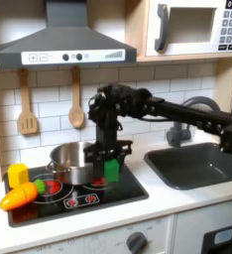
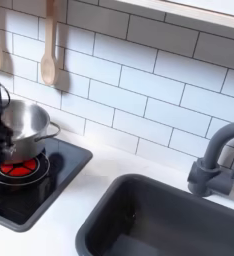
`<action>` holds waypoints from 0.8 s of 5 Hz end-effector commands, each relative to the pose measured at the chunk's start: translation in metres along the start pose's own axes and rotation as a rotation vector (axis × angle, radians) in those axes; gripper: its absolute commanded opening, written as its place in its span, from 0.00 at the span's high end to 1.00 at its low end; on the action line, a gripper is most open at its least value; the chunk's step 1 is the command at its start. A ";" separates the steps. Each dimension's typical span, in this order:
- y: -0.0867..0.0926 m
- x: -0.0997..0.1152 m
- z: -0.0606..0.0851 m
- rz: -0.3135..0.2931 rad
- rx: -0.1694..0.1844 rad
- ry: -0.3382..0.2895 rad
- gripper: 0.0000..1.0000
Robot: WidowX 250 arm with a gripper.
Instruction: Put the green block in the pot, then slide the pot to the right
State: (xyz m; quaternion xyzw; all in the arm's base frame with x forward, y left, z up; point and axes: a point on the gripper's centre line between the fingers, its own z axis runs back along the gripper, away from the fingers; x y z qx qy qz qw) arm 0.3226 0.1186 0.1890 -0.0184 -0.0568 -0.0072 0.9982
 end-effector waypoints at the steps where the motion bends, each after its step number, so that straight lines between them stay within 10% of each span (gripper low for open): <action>1: -0.005 0.025 0.030 0.008 0.006 -0.100 1.00; 4: 0.014 0.061 0.056 0.055 0.064 -0.216 1.00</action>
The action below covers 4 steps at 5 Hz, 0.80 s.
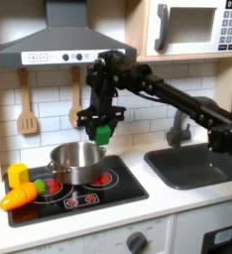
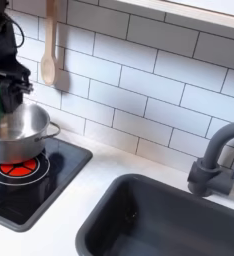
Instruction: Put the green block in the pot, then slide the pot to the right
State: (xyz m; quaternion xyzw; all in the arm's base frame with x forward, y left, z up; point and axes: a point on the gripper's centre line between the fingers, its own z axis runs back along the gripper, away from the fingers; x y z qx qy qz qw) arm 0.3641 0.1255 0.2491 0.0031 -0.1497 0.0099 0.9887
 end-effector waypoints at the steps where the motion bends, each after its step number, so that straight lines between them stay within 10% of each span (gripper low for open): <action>1: 0.016 0.023 -0.009 0.043 0.037 -0.042 1.00; 4: 0.026 0.039 -0.024 0.037 0.085 -0.109 1.00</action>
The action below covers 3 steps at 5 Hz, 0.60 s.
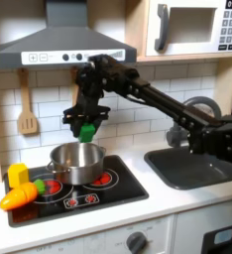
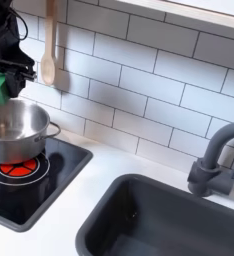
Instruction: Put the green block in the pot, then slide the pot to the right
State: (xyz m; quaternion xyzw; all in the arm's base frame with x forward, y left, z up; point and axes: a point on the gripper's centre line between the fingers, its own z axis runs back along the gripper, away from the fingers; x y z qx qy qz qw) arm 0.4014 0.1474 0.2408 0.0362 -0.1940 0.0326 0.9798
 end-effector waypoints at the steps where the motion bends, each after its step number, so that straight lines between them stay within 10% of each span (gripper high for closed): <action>1: 0.006 0.008 -0.013 0.003 0.017 -0.026 1.00; 3: 0.000 0.007 -0.026 0.006 -0.008 -0.011 1.00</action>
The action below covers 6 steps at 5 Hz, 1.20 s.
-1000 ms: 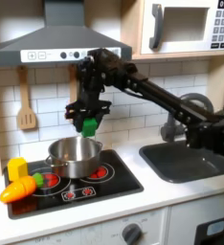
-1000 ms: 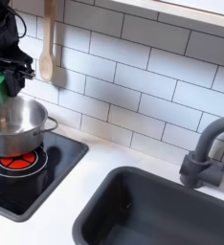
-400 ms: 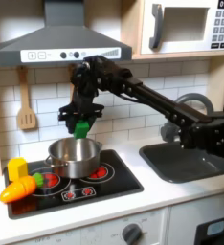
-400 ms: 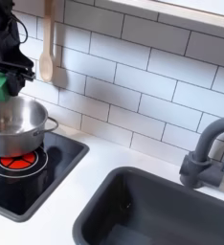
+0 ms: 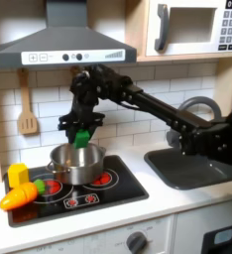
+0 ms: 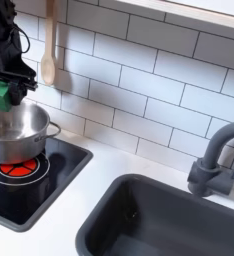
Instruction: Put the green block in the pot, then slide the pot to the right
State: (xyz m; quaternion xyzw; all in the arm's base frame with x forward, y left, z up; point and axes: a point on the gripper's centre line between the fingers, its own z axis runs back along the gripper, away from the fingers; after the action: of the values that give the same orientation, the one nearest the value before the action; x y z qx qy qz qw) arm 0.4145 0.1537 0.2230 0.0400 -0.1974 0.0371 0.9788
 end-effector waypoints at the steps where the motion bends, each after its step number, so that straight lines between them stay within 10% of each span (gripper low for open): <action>1: -0.004 0.001 -0.008 -0.013 -0.019 0.019 0.00; 6: -0.007 -0.014 -0.019 -0.038 -0.015 0.102 0.00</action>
State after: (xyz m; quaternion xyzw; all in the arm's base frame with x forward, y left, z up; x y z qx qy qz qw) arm 0.4120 0.1425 0.1986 0.0326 -0.1463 0.0136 0.9886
